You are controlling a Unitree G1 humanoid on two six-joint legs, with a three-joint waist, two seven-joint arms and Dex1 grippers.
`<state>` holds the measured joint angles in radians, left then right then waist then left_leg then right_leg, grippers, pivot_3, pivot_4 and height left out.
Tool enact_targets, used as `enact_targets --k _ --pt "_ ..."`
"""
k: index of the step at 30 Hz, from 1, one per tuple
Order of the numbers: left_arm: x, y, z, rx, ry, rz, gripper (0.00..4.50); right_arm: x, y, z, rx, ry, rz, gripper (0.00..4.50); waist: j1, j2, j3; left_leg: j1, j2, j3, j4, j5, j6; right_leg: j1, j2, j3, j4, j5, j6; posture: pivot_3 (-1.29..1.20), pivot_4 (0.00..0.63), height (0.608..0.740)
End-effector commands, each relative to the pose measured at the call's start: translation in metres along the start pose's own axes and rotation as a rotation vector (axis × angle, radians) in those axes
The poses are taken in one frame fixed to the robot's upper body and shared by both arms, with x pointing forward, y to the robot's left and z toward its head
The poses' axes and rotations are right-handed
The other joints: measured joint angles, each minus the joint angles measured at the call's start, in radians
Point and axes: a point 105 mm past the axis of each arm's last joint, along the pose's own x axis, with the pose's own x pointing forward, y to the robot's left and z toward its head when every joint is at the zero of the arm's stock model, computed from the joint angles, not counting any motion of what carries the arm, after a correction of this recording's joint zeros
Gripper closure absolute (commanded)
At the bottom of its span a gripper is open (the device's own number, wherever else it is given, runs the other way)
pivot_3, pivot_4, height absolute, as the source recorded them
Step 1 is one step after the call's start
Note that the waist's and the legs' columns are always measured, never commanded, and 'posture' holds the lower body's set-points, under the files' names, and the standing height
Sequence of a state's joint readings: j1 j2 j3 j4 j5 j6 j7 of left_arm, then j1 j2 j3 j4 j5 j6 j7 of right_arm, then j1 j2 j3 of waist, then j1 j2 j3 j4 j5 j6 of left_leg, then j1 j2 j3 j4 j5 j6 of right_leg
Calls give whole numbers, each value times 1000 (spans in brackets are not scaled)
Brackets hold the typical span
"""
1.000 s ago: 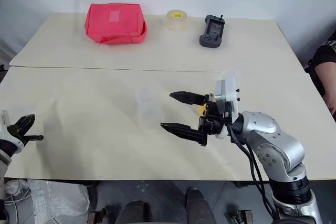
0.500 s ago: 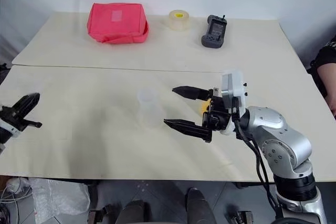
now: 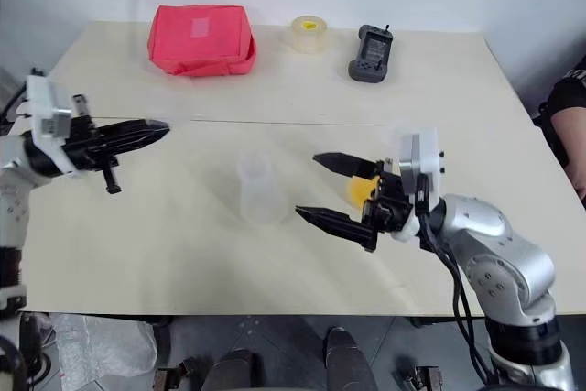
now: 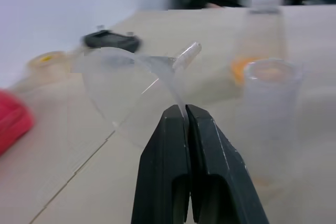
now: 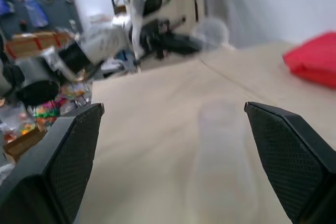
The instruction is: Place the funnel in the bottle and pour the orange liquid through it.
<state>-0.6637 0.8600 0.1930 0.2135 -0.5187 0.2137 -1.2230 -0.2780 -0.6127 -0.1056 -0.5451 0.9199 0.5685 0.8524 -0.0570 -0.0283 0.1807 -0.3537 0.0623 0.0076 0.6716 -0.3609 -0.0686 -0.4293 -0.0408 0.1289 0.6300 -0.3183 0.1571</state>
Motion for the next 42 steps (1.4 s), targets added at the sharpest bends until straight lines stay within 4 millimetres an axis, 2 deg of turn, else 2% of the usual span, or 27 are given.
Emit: enact_targets --k 1,4,14,25,29,35,42 --pt "12 -2 12 58 13 -138 4473 -1 9 4 -67 -7 -16 0 -2 1 1 0 0 0 2 0 1 0 0 0 0 0 0 0 150 740" --pt "22 -2 17 105 37 -242 4473 -6 12 -5 -78 26 -47 0 0 2 2 -1 0 0 6 -1 2 0 0 0 2 0 0 0 150 740" --pt "39 1 27 362 110 -382 4473 -15 16 -18 -92 32 -105 0 4 3 2 0 0 0 12 -1 3 1 1 1 9 0 0 0 150 740" --pt "42 -5 29 521 225 -492 4473 -20 7 -22 -95 24 -155 0 4 3 2 0 0 0 12 -1 3 1 1 1 9 0 0 0 150 740" --pt "47 -4 35 546 209 -504 4473 -18 7 -22 -96 19 -155 0 4 3 2 0 0 0 12 -2 3 1 1 1 10 0 0 0 150 740" --pt "45 -5 31 580 258 -530 4473 -17 5 -21 -102 14 -161 0 3 3 2 0 0 0 12 -1 3 1 1 1 11 0 0 0 150 740" --pt "41 -10 36 633 291 -565 4473 -16 1 -21 -103 15 -169 0 4 3 2 1 0 0 13 -1 3 1 1 1 11 0 0 0 150 740"
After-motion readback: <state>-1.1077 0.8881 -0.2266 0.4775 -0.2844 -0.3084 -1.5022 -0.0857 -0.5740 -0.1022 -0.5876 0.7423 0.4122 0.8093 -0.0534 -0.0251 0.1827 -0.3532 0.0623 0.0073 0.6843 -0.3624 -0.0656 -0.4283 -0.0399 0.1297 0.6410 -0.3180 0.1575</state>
